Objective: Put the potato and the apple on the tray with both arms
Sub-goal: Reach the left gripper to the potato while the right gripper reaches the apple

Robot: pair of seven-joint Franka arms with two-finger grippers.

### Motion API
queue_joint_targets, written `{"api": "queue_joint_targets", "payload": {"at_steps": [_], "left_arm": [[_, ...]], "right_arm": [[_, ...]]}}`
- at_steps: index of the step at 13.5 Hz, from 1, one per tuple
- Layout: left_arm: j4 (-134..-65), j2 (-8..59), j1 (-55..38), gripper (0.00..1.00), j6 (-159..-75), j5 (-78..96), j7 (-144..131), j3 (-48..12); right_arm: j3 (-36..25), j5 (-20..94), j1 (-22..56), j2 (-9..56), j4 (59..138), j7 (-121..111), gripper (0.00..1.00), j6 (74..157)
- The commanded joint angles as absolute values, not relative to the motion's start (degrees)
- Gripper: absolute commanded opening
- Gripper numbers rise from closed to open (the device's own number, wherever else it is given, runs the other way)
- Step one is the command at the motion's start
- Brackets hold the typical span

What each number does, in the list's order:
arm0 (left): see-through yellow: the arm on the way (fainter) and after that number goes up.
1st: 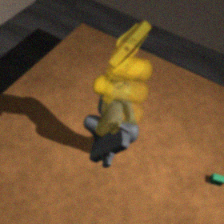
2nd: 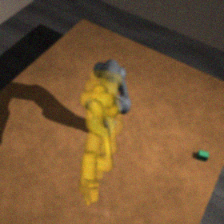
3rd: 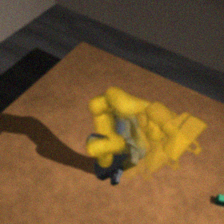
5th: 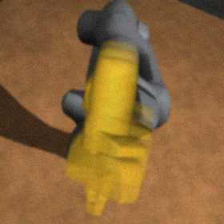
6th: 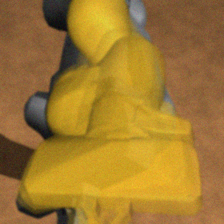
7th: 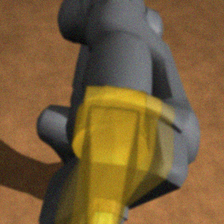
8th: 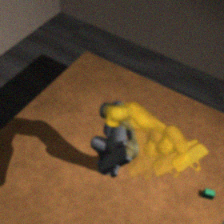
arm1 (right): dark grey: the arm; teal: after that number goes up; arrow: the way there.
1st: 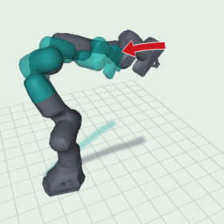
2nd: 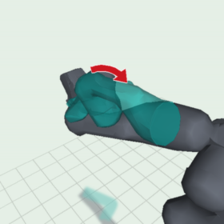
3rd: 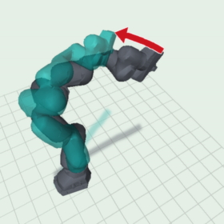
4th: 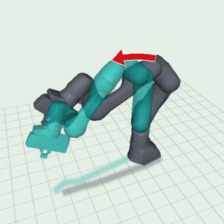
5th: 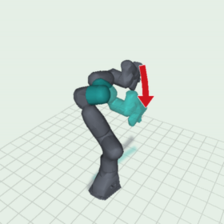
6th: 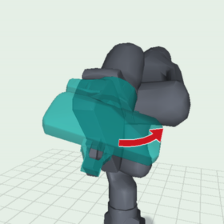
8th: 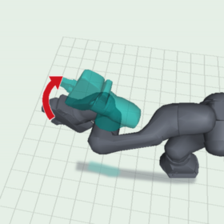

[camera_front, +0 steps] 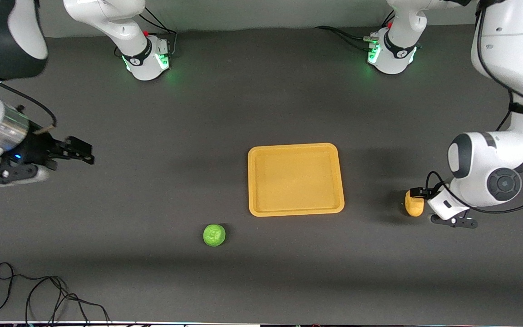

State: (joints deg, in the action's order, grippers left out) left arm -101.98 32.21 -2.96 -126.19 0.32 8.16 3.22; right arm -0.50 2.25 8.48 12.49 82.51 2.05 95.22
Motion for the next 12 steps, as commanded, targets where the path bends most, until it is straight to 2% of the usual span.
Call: {"api": "queue_joint_targets", "payload": {"at_steps": [1, 2, 3, 6, 7, 10, 12], "left_arm": [[-99.6, 35.4, -2.6, 0.96, -126.9, 2.2, 10.1, 2.9], [-99.6, 35.9, -2.6, 0.83, -127.3, 2.9, 10.1, 2.8], [-99.6, 35.9, -2.7, 0.59, -127.5, 4.1, 10.1, 2.7], [-98.3, 35.2, -2.5, 0.14, -126.1, 6.0, 10.2, 2.8], [-98.1, 34.7, -2.5, 0.10, -125.3, 6.2, 10.1, 2.7], [-95.2, 30.9, -4.0, 0.10, -116.8, 11.0, 5.5, 2.4], [-94.0, 28.8, -6.6, 0.10, -113.5, 12.7, -2.8, -0.7]], "right_arm": [[-1.0, 2.8, 14.3, 22.3, 70.6, 9.7, 1.00, 94.1], [-1.1, 2.6, 16.8, 25.0, 68.0, 14.1, 1.00, 94.1], [-1.1, 2.5, 19.1, 27.4, 65.2, 18.8, 1.00, 94.8], [-1.1, 1.5, 24.8, 31.6, 61.3, 26.6, 1.00, 97.0], [-1.1, 0.6, 26.2, 32.1, 61.1, 27.6, 1.00, 98.1], [-1.2, -2.3, 27.9, 34.4, 61.8, 27.8, 1.00, 101.2], [-1.5, -2.3, 27.4, 37.2, 61.9, 27.8, 1.00, 105.1]]}}
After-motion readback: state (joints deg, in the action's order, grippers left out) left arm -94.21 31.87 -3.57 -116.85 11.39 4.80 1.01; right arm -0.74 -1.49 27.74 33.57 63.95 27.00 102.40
